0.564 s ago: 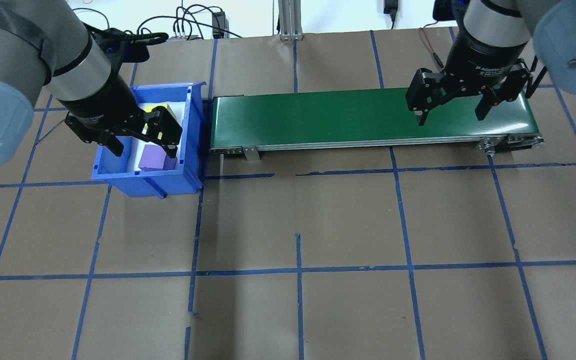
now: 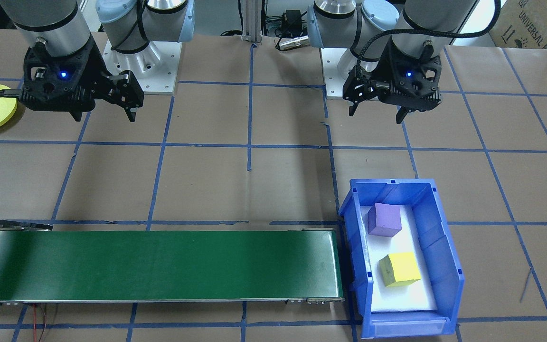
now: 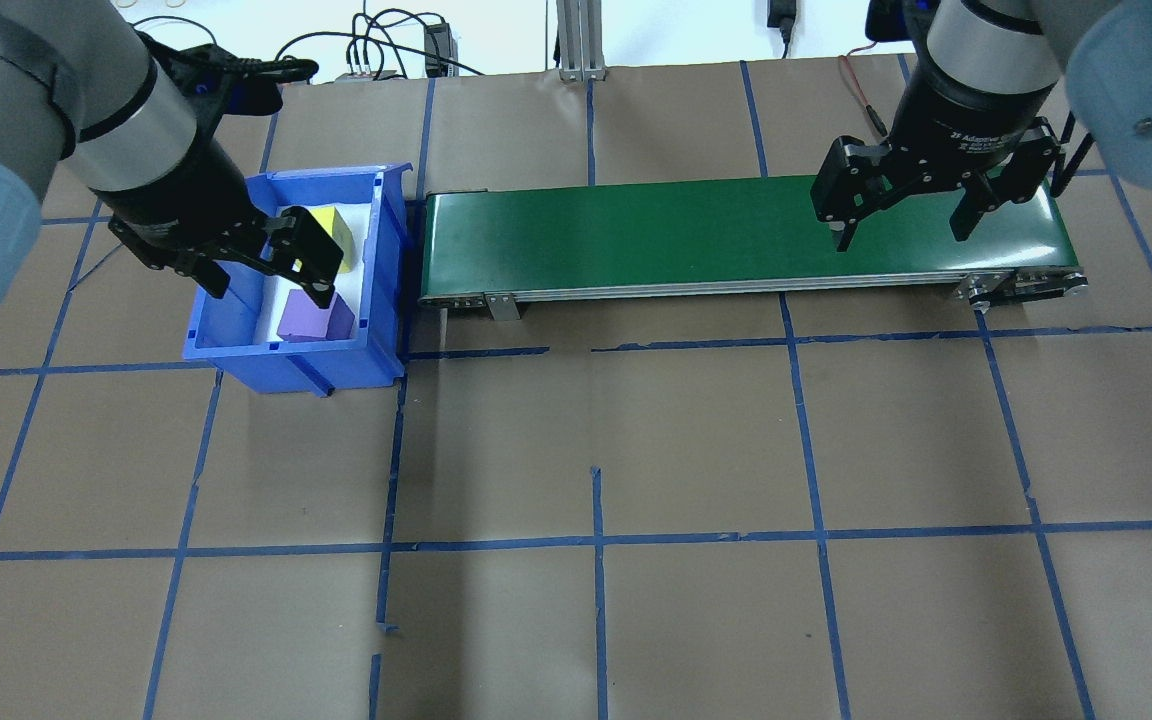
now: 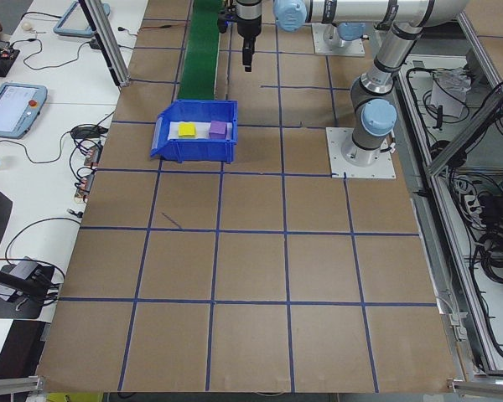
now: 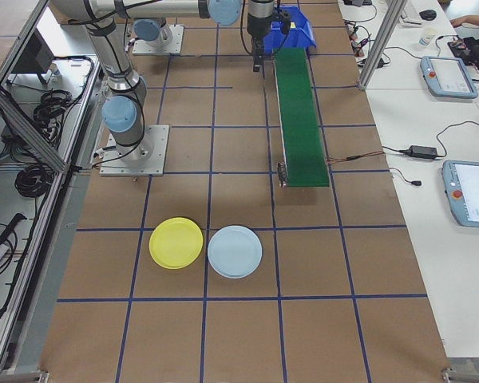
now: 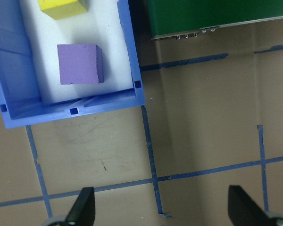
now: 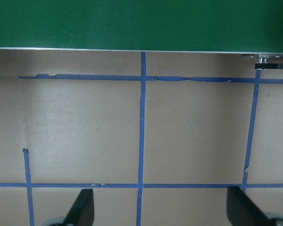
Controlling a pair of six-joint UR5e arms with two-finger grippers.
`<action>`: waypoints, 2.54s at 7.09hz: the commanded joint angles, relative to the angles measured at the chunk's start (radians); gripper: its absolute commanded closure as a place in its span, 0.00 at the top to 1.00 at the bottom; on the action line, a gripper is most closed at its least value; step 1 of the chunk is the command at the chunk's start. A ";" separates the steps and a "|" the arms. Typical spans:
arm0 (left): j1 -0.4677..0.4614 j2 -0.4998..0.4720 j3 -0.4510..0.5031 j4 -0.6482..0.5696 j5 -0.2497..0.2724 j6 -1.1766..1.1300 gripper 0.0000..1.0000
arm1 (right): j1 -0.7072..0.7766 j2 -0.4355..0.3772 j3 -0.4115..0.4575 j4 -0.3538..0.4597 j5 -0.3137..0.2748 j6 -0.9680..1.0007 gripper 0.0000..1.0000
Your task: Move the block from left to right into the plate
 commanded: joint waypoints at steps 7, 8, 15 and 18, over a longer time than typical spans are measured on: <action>0.152 -0.324 -0.063 0.324 -0.072 0.227 1.00 | 0.000 0.000 0.002 0.000 0.000 0.000 1.00; 0.131 -0.334 -0.066 0.323 -0.072 0.218 1.00 | 0.000 0.000 0.002 0.000 0.000 0.000 1.00; 0.132 -0.423 -0.122 0.439 -0.064 0.218 0.98 | 0.000 0.000 0.008 -0.002 -0.002 0.000 1.00; 0.132 -0.440 -0.135 0.453 -0.063 0.226 0.54 | 0.000 0.000 0.008 -0.002 -0.002 0.000 1.00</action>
